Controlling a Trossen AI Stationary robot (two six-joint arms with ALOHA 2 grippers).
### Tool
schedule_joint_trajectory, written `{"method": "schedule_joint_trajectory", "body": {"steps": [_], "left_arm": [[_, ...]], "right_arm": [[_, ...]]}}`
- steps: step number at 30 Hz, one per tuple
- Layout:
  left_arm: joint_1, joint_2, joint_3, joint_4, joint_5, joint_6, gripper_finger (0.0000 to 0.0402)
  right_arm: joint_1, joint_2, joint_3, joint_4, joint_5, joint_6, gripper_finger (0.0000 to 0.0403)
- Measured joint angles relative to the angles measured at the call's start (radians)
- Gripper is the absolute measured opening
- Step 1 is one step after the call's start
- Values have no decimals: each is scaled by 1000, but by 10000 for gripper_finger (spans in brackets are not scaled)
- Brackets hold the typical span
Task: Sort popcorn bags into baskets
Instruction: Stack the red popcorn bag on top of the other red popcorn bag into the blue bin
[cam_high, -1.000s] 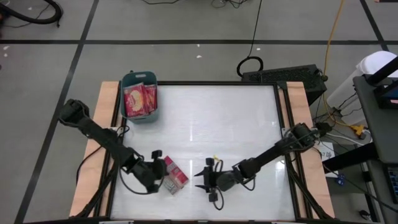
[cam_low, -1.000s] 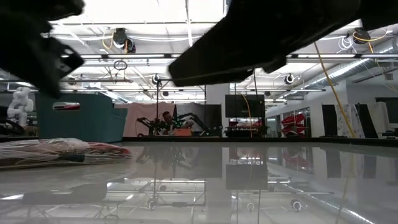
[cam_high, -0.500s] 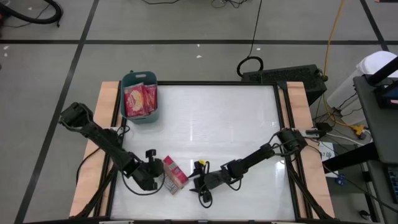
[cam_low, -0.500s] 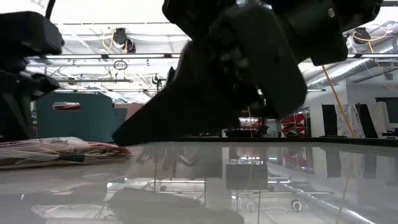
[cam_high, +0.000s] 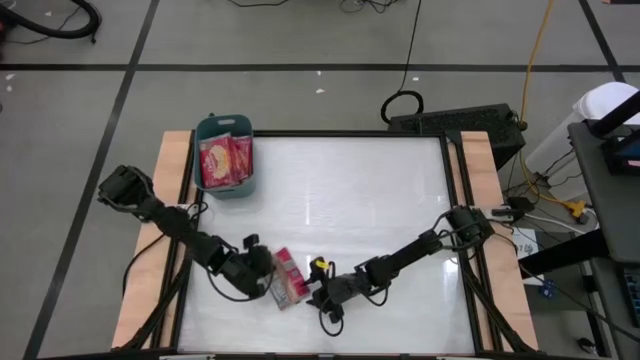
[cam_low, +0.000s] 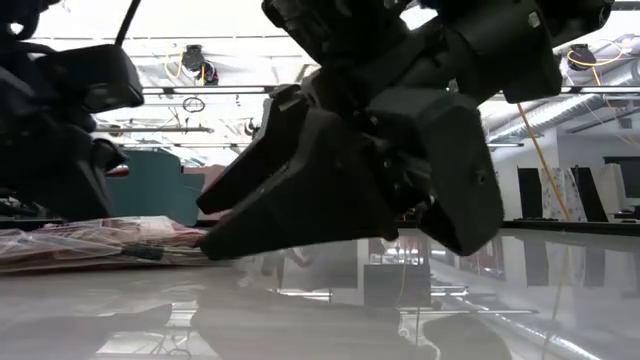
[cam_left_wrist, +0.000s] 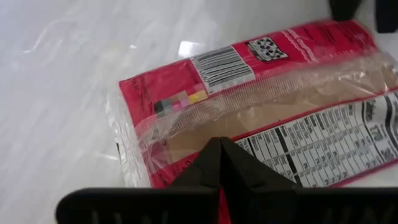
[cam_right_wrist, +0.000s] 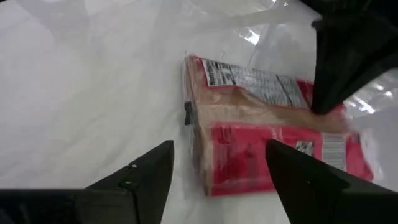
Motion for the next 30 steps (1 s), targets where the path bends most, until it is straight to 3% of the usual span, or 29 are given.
{"method": "schedule_joint_trajectory", "body": {"steps": [8, 14, 19, 25, 30], "left_arm": [[32, 2, -2, 32, -2, 22, 16], [32, 1, 2, 33, -1, 21, 8], [30, -51, 43, 33, 22, 108, 8], [-7, -145, 83, 96, 21, 287, 14], [-84, -142, 82, 142, -15, 385, 40]], "right_arm": [[-27, 0, -2, -24, -1, -29, 180], [-32, 0, -2, -44, -33, -4, 93], [-34, 0, -2, -43, -45, 47, 14], [-43, -13, -4, -32, -52, 147, 6], [-62, -53, -4, -24, -51, 198, 1]]}}
